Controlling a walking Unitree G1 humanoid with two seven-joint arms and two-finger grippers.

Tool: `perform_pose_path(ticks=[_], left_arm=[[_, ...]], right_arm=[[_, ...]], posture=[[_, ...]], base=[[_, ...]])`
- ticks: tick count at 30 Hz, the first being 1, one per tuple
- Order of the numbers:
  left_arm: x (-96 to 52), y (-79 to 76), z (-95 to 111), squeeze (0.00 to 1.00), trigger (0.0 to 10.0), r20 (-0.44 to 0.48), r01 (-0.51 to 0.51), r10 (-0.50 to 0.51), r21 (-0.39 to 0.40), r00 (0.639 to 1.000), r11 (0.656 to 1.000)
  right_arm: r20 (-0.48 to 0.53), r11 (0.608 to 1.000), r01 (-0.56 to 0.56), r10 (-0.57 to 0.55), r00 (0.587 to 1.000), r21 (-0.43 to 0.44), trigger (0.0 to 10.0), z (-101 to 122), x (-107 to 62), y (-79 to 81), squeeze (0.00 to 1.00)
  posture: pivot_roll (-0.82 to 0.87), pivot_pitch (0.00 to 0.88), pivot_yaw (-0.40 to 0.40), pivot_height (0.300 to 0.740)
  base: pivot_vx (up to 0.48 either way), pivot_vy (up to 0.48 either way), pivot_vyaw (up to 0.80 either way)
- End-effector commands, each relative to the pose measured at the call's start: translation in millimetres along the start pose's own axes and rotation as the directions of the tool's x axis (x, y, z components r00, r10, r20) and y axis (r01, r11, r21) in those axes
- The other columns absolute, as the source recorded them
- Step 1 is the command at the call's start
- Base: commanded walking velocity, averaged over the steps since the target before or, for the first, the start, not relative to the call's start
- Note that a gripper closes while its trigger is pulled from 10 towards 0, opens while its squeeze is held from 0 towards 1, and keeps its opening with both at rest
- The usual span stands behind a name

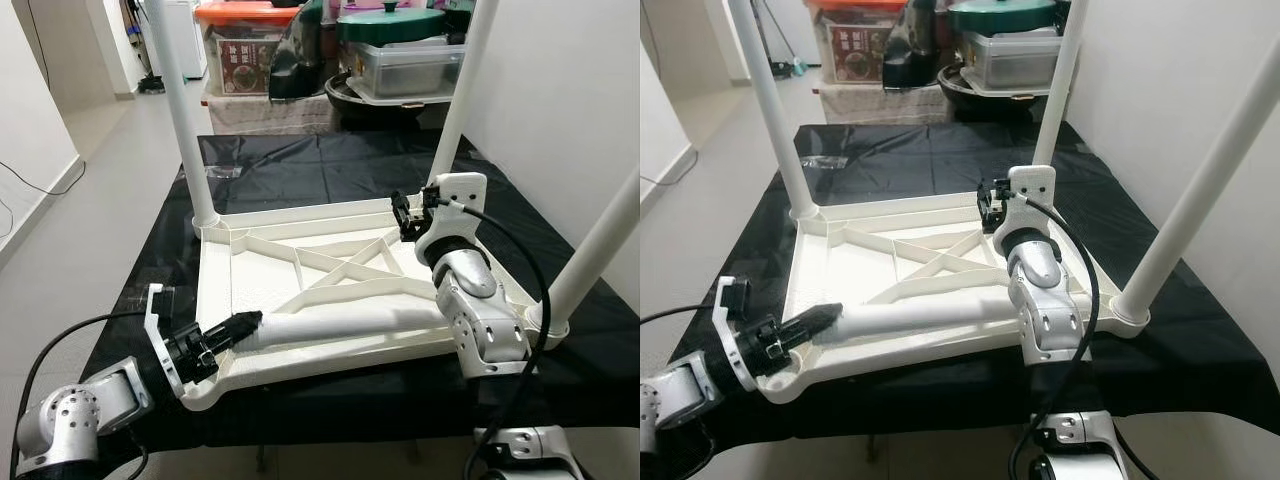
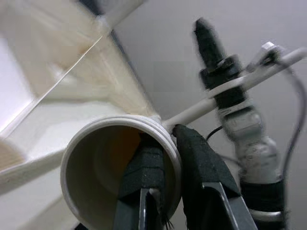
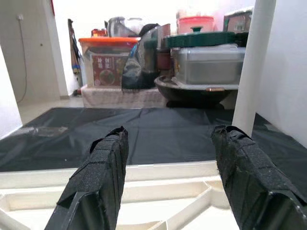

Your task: Building children table

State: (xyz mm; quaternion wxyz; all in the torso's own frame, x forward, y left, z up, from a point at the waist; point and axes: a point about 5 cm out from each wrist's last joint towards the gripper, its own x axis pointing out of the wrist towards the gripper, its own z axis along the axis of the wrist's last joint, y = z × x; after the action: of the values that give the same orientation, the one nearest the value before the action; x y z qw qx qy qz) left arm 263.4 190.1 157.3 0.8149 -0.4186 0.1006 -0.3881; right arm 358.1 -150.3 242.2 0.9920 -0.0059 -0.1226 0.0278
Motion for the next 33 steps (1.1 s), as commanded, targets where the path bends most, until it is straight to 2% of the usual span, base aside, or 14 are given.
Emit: perform_pose_path(ticks=[1,12,16,17,19,20,21,22,25,26,27,29,30,33], left_arm=[[-1.6,-10.3,12.2,0.00,0.0,0.084,0.036,-0.038,0.029,0.996,0.999],[4.5,-20.3,20.6,0.00,0.0,0.127,0.065,-0.071,0.052,0.989,0.997],[3.4,-21.8,22.4,0.00,0.0,0.139,0.057,-0.065,0.064,0.988,0.996],[2.3,-23.2,23.0,0.00,0.0,0.146,0.055,-0.065,0.072,0.987,0.996],[2.3,-23.2,23.0,0.00,0.0,0.146,0.055,-0.065,0.072,0.987,0.996],[1.0,-24.9,22.8,0.00,0.0,0.154,0.052,-0.063,0.078,0.986,0.996],[1.0,-24.9,22.8,0.00,0.0,0.154,0.052,-0.063,0.078,0.986,0.996],[-1.5,-26.7,22.1,0.00,0.0,0.169,0.039,-0.053,0.085,0.984,0.996],[-2.2,-27.0,22.2,0.00,0.0,0.174,0.035,-0.050,0.087,0.983,0.996],[-2.3,-27.7,23.3,0.00,0.0,0.182,0.033,-0.049,0.092,0.982,0.995],[-2.1,-28.2,24.2,0.00,0.0,0.187,0.032,-0.049,0.095,0.981,0.995],[-0.5,-30.8,27.0,0.00,0.0,0.199,0.043,-0.064,0.109,0.978,0.993],[-0.5,-30.8,27.0,0.00,0.0,0.199,0.043,-0.064,0.109,0.978,0.993],[2.3,-33.4,28.2,0.00,0.0,0.200,0.053,-0.076,0.119,0.977,0.992]], right_arm=[[0.019,0.999,0.008,-0.009,1.000,0.034,10.0,3.2,3.1,0.1,0.00],[0.053,0.997,0.027,-0.031,0.998,0.074,10.0,13.5,10.0,-3.5,0.00],[0.040,0.983,0.046,-0.054,0.998,0.180,10.0,14.3,12.2,-7.1,0.00],[0.030,0.966,0.048,-0.058,0.998,0.252,10.0,14.0,12.9,-8.9,1.00],[0.030,0.966,0.048,-0.058,0.998,0.252,10.0,14.0,12.9,-8.9,1.00],[0.027,0.946,0.047,-0.059,0.998,0.322,10.0,14.2,13.7,-10.7,1.00],[0.027,0.946,0.047,-0.059,0.998,0.322,10.0,14.2,13.7,-10.7,1.00],[0.003,0.862,0.085,-0.100,0.995,0.500,10.0,14.3,16.9,-20.8,1.00],[-0.004,0.834,0.097,-0.113,0.994,0.544,10.0,14.2,17.7,-23.8,1.00],[-0.038,0.800,0.119,-0.120,0.992,0.589,10.0,10.1,18.3,-25.9,0.00],[-0.061,0.782,0.132,-0.120,0.991,0.609,10.0,7.2,18.4,-26.6,0.00],[-0.144,0.704,0.158,-0.079,0.986,0.693,10.0,-6.4,16.9,-22.5,0.00],[-0.144,0.704,0.158,-0.079,0.986,0.693,10.0,-6.4,16.9,-22.5,0.00],[-0.203,0.617,0.174,-0.023,0.979,0.768,10.0,-19.3,14.1,-15.6,0.00]], posture=[[0.02,0.000,-0.053,0.740],[0.03,0.000,-0.056,0.740],[0.03,0.000,-0.058,0.740],[0.03,0.000,-0.056,0.740],[0.03,0.000,-0.056,0.740],[0.03,0.000,-0.058,0.740],[0.03,0.000,-0.058,0.740],[0.03,0.000,-0.060,0.740],[0.03,0.000,-0.060,0.740],[0.03,0.000,-0.061,0.740],[0.03,0.000,-0.061,0.740],[0.03,0.000,-0.060,0.740],[0.03,0.000,-0.060,0.740],[0.03,0.000,-0.061,0.740]], base=[[0.000,0.000,0.00],[0.000,0.000,0.00],[0.000,0.000,0.00],[0.000,0.000,0.00],[0.000,0.000,0.00],[0.000,0.000,0.00],[0.000,0.000,0.00],[0.000,0.000,0.00],[0.000,0.000,0.00],[0.000,0.000,0.00],[0.000,0.000,0.00],[0.000,0.000,0.00],[0.000,0.000,0.00],[0.000,0.000,0.00]])
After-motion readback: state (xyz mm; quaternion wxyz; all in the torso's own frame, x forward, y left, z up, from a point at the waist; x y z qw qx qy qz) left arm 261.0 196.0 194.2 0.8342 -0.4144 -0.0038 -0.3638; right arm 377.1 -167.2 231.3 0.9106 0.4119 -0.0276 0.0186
